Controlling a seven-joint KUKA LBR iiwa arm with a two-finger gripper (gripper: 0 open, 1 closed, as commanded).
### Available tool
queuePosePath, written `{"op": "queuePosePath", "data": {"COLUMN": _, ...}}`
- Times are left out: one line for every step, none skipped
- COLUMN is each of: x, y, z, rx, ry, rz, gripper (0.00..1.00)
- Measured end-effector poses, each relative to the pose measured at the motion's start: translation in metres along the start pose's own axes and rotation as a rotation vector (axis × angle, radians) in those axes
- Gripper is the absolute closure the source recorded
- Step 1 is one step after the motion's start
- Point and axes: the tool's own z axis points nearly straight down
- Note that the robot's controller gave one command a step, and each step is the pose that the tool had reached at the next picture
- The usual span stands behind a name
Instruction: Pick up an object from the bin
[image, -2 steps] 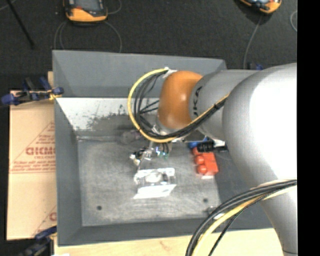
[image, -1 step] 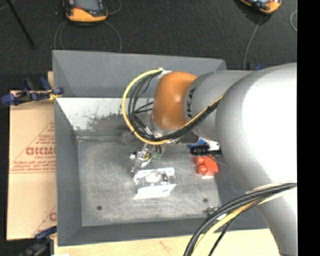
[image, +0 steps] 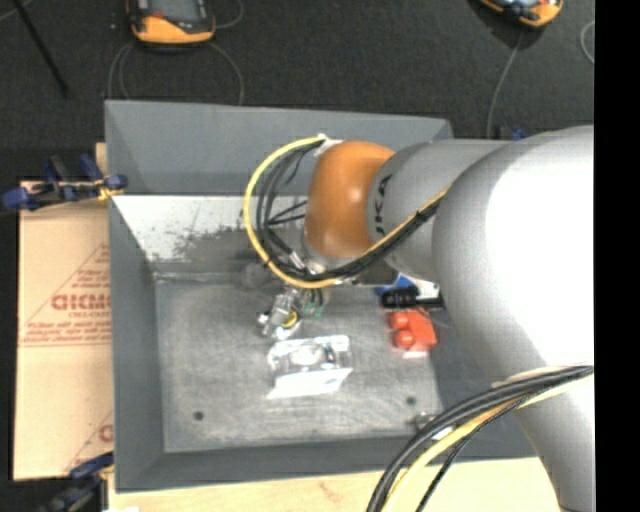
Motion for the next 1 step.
{"op": "queuePosePath", "data": {"x": 0.0005, "y": 0.0209, "z": -0.1408, "rx": 0.0, "ry": 0.012, "rz": 0.016, "gripper": 1.0}}
